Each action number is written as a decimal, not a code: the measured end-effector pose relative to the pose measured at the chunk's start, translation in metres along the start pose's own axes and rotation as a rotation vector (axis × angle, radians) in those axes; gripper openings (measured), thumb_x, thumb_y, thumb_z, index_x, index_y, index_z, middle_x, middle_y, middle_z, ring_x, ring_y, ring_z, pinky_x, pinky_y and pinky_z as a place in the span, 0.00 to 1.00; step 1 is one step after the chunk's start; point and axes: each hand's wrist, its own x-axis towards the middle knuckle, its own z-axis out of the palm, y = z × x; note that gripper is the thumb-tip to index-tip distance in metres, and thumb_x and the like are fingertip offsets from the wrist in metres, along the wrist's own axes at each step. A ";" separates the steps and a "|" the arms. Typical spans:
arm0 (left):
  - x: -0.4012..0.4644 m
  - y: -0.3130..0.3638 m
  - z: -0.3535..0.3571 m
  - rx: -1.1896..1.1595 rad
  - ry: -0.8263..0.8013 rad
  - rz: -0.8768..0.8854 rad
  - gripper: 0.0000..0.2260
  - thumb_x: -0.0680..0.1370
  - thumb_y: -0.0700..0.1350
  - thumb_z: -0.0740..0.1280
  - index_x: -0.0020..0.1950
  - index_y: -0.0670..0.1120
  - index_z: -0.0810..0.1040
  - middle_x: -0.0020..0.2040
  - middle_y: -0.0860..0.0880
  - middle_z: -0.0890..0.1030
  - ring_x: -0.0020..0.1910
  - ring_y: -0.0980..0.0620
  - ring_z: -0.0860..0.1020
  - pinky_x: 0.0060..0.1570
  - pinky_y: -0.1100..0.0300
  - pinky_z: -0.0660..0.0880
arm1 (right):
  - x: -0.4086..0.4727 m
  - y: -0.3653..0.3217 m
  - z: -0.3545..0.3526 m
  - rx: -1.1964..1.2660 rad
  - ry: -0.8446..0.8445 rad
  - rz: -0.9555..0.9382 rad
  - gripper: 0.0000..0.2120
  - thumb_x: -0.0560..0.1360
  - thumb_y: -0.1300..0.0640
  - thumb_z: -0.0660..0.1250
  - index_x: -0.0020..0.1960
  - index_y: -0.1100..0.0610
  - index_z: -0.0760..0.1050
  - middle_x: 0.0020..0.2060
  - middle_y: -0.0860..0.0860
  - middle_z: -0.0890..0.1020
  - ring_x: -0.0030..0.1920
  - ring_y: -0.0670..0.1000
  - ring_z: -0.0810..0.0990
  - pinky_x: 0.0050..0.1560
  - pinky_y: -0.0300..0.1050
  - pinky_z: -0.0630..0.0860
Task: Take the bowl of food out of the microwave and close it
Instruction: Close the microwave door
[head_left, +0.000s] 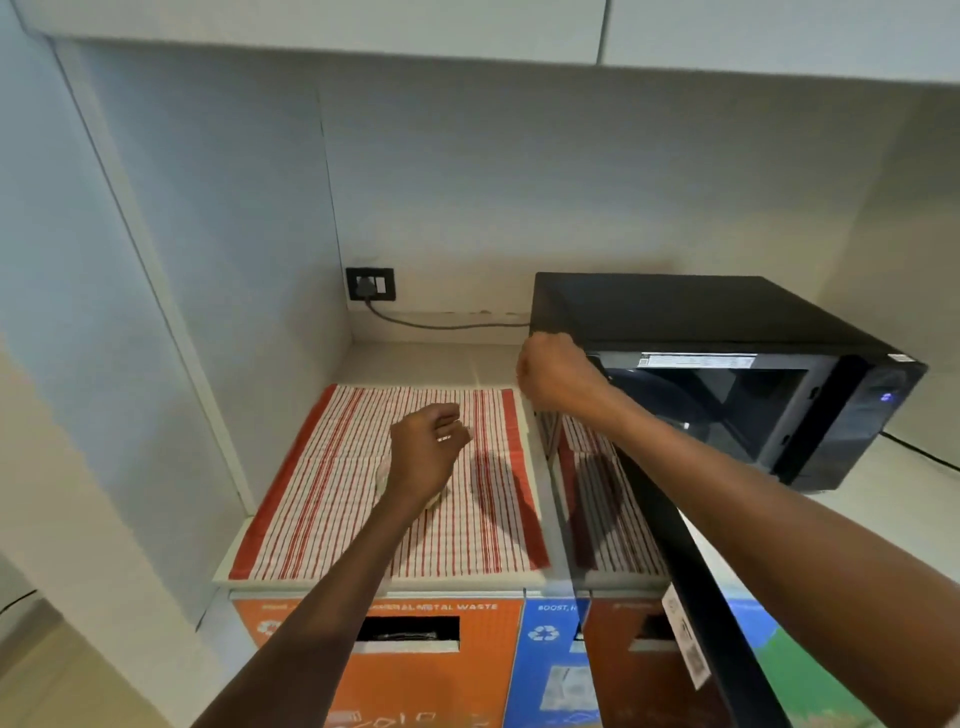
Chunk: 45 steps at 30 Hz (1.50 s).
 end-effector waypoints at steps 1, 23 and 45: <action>-0.005 0.005 0.004 -0.006 -0.028 0.005 0.17 0.71 0.40 0.76 0.58 0.38 0.82 0.55 0.43 0.85 0.49 0.55 0.81 0.43 0.79 0.73 | -0.009 0.006 -0.008 -0.026 0.040 -0.002 0.03 0.73 0.61 0.69 0.43 0.56 0.75 0.33 0.48 0.75 0.31 0.45 0.75 0.29 0.35 0.68; -0.087 0.065 0.080 -0.195 -0.455 -0.133 0.27 0.67 0.46 0.79 0.65 0.46 0.79 0.62 0.48 0.83 0.58 0.58 0.81 0.58 0.63 0.78 | -0.095 0.077 -0.040 -0.061 -0.015 0.075 0.08 0.77 0.56 0.65 0.50 0.60 0.78 0.41 0.55 0.83 0.36 0.50 0.80 0.37 0.41 0.77; -0.083 0.133 0.178 0.045 -0.200 0.101 0.36 0.64 0.55 0.79 0.64 0.73 0.63 0.56 0.73 0.77 0.57 0.74 0.74 0.50 0.78 0.72 | -0.117 0.200 -0.094 0.008 -0.144 -0.235 0.10 0.77 0.53 0.63 0.48 0.56 0.82 0.40 0.52 0.82 0.43 0.52 0.79 0.38 0.43 0.71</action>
